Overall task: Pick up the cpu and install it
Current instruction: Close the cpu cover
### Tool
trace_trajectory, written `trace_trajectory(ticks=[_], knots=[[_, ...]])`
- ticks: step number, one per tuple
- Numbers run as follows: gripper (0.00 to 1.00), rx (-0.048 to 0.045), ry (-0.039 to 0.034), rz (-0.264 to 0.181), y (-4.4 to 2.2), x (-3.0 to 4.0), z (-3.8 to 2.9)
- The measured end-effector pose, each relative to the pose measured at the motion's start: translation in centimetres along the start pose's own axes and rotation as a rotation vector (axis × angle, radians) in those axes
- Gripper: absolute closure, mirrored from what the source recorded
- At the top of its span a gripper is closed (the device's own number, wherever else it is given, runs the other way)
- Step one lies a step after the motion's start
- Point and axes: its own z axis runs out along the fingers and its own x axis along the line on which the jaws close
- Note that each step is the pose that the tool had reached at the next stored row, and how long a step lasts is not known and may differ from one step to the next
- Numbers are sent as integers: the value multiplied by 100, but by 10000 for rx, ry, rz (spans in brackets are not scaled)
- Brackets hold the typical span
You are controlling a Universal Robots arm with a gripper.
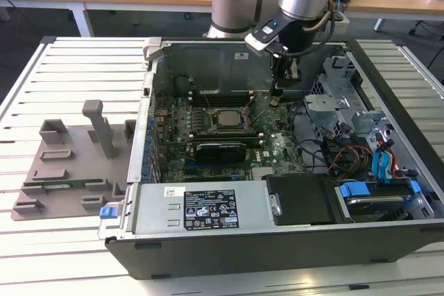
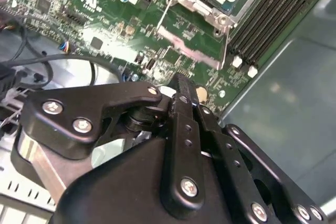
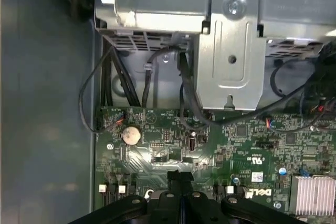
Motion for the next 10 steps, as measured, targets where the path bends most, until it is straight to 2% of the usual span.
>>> trace_trajectory(ticks=[1,2,4,9,10], knots=[[89,1,-1,0,-21,1,19],[89,1,0,0,-71,5,57],[89,0,-2,2,-101,7,98],[89,1,1,1,-197,11,110],[89,1,0,0,-233,11,111]])
